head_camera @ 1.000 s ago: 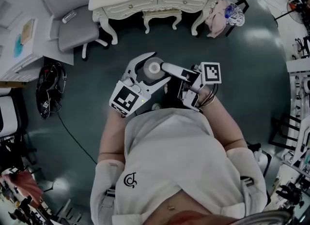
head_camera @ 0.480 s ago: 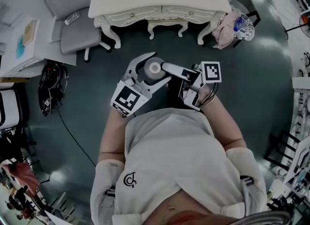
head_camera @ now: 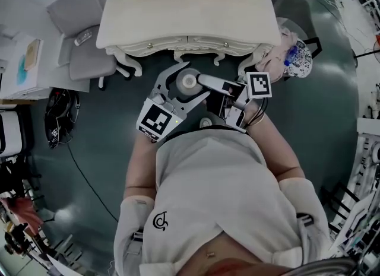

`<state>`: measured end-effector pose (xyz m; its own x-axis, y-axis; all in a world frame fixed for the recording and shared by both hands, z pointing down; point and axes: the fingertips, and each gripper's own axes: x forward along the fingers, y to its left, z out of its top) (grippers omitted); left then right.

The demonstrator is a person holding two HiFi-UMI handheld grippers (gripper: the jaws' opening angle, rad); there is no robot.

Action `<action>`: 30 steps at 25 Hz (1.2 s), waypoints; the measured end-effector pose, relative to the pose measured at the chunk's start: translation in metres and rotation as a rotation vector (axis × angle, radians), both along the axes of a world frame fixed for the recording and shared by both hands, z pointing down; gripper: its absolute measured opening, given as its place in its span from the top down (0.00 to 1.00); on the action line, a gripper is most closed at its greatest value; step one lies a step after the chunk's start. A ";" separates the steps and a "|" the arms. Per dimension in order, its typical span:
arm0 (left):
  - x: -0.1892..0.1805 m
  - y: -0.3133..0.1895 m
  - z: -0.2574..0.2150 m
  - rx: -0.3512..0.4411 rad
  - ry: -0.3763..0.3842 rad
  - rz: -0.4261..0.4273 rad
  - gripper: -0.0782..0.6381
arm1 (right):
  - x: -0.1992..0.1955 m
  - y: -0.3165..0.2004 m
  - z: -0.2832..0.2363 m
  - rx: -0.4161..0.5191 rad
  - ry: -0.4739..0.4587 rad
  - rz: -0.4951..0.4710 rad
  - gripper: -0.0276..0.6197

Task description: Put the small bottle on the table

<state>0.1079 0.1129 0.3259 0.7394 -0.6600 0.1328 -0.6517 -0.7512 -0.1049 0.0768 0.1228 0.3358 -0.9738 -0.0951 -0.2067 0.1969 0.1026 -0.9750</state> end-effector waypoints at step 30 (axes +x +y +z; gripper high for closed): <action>-0.092 -0.306 0.060 -0.117 -0.004 0.141 0.40 | -0.094 -0.309 0.059 -0.116 0.012 0.123 0.39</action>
